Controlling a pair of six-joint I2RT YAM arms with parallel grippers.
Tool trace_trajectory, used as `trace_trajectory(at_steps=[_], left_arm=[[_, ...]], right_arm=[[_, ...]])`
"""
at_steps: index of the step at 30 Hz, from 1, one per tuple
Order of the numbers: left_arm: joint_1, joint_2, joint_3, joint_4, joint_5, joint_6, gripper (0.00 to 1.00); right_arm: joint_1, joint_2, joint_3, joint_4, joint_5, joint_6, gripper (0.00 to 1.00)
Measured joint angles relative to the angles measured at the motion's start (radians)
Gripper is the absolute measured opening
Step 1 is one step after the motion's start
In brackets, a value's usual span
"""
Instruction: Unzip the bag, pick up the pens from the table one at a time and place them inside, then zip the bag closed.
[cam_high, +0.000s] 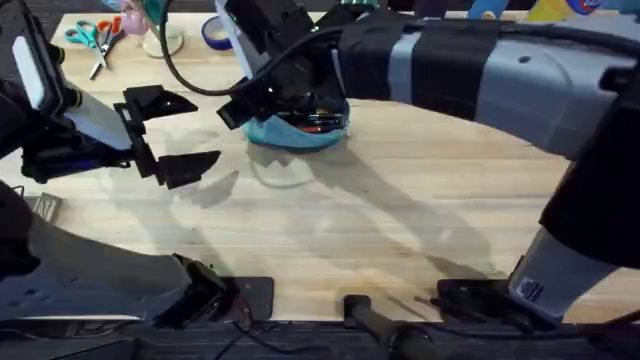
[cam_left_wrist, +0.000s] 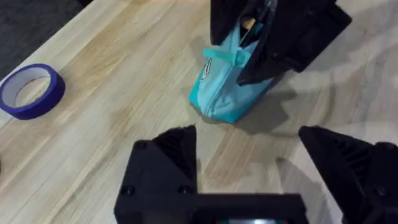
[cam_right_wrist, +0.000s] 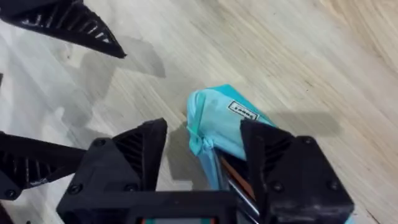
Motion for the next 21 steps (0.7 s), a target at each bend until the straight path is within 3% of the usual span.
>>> trace_trajectory(at_steps=[4, 7, 13, 17, 21], left_arm=[[0.000, 0.000, 0.000, 0.000, 0.000, 0.000, 0.993], [0.000, 0.000, 0.000, 0.001, 0.000, 0.000, 0.993], [0.000, 0.000, 0.000, 0.002, 0.000, 0.000, 0.993], [0.000, 0.000, 0.000, 0.002, 0.000, 0.000, 0.993], [0.000, 0.000, 0.000, 0.002, 0.000, 0.000, 0.992]], right_arm=[[0.000, 0.000, 0.000, 0.000, 0.000, 0.000, 0.666], [0.000, 0.000, 0.000, 0.000, 0.000, -0.001, 0.567], [0.000, 0.000, 0.000, 0.001, 0.000, 0.000, 0.294], [0.000, 0.000, 0.000, 0.003, 0.000, -0.002, 0.045], [0.000, 0.000, 0.000, 0.003, 0.000, -0.001, 0.033]])
